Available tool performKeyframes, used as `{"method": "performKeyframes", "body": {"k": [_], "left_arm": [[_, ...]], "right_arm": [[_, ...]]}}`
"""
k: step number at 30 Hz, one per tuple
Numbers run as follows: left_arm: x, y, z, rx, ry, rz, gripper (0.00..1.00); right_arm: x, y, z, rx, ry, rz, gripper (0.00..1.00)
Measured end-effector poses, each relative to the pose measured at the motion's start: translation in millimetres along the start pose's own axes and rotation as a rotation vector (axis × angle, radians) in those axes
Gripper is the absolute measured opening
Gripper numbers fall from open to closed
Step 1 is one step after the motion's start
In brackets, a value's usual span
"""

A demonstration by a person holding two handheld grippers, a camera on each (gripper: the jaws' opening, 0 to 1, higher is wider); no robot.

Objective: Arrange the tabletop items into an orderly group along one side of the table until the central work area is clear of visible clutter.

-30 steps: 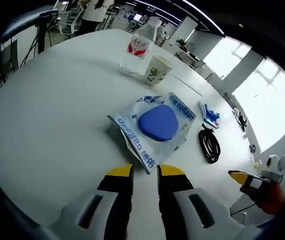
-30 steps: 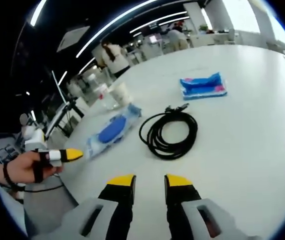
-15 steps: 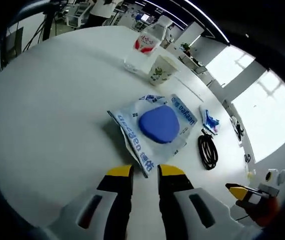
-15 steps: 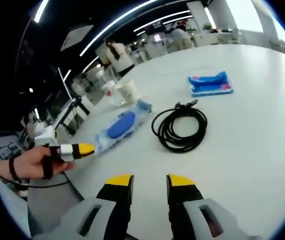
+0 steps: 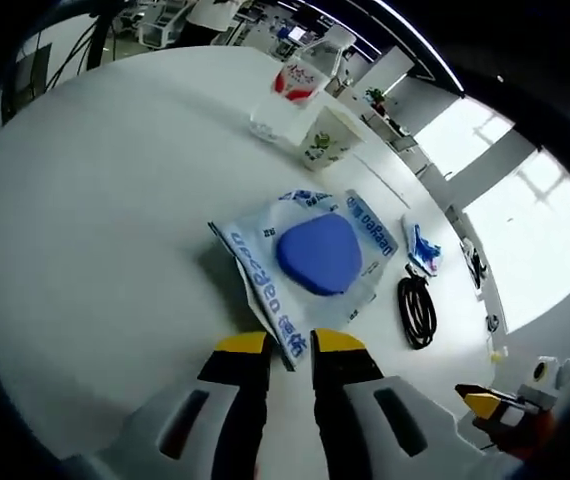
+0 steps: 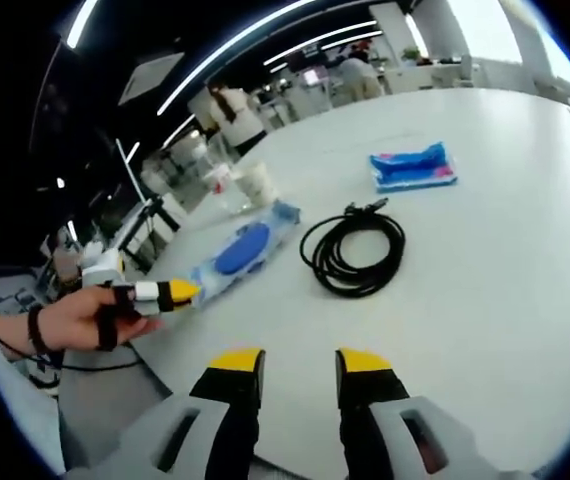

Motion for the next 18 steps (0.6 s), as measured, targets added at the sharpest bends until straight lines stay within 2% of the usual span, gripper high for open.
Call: {"method": "performKeyframes", "body": {"k": [18], "left_arm": [[6.3, 2.3, -1.5, -0.013, 0.003, -0.026, 0.00]], "right_arm": [[1.4, -6.6, 4.9, 0.013, 0.006, 0.005, 0.27]]}}
Point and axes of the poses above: the point that each gripper's makers call its tool centre point, and the gripper's own axes: y roughly forward along the fingers, z roughly to its right, x roughly out of its underside, the point moved 1 cm from there along -y, roughly backward along the fingers, and after that the axes turned 10 degrees about -x, right-handed, at the moved point
